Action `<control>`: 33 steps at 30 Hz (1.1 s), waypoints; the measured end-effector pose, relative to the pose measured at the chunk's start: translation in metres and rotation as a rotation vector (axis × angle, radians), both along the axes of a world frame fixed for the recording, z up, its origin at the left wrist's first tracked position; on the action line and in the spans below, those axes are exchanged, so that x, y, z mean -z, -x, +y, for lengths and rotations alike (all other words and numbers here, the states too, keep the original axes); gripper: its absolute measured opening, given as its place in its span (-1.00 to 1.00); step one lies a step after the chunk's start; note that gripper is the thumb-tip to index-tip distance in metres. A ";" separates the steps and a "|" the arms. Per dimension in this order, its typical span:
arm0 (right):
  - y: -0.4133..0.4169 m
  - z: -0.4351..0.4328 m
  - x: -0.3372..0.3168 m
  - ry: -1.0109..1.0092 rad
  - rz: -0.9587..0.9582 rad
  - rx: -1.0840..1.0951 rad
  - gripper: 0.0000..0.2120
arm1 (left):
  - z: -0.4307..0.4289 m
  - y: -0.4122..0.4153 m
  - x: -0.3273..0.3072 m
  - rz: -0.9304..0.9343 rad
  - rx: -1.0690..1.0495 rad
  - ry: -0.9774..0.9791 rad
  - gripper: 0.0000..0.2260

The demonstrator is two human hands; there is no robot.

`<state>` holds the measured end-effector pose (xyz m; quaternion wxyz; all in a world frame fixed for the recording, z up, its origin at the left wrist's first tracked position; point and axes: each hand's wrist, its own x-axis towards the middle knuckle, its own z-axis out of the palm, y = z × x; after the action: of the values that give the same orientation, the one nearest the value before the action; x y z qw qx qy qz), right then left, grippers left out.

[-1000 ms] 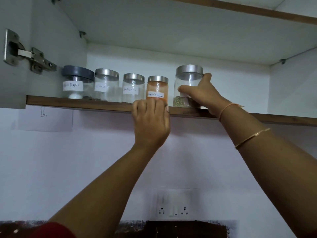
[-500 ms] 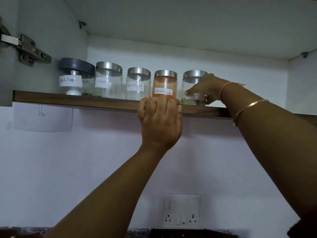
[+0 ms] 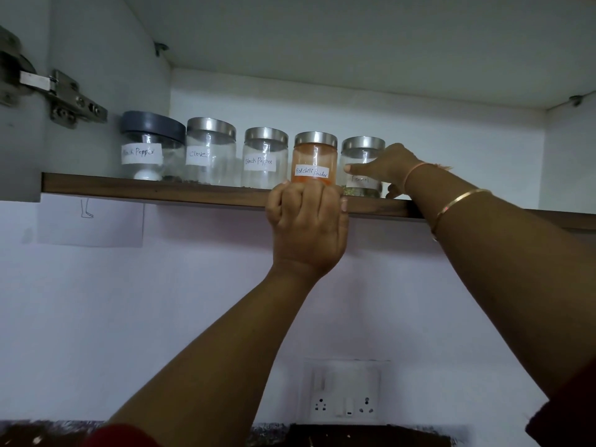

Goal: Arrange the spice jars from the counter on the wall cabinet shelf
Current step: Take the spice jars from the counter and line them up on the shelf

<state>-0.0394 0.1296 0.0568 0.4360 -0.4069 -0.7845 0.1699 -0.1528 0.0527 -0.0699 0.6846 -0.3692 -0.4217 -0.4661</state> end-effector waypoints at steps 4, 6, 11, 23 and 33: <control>-0.011 -0.024 0.009 0.011 -0.202 0.062 -0.43 | -0.009 -0.005 0.002 -0.051 0.008 0.081 -0.74; -0.019 -0.038 0.012 0.030 -0.254 0.075 -0.53 | -0.015 -0.010 0.003 -0.078 0.021 0.128 -0.76; -0.033 -0.062 0.025 -0.023 -0.184 0.101 -0.89 | -0.028 -0.018 0.009 -0.125 0.071 0.270 -0.79; -0.041 -0.076 0.121 -0.788 0.100 0.260 -0.62 | -0.066 -0.036 0.015 -0.224 0.040 0.581 -0.58; -0.044 -0.085 0.263 -0.586 0.083 0.216 -0.64 | -0.072 -0.063 0.168 -0.396 0.115 0.972 -0.53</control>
<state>0.0047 0.0445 -0.2063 0.5820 -0.3377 -0.7337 -0.0945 -0.0895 -0.0198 -0.2380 0.3148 -0.5715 -0.6894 -0.3145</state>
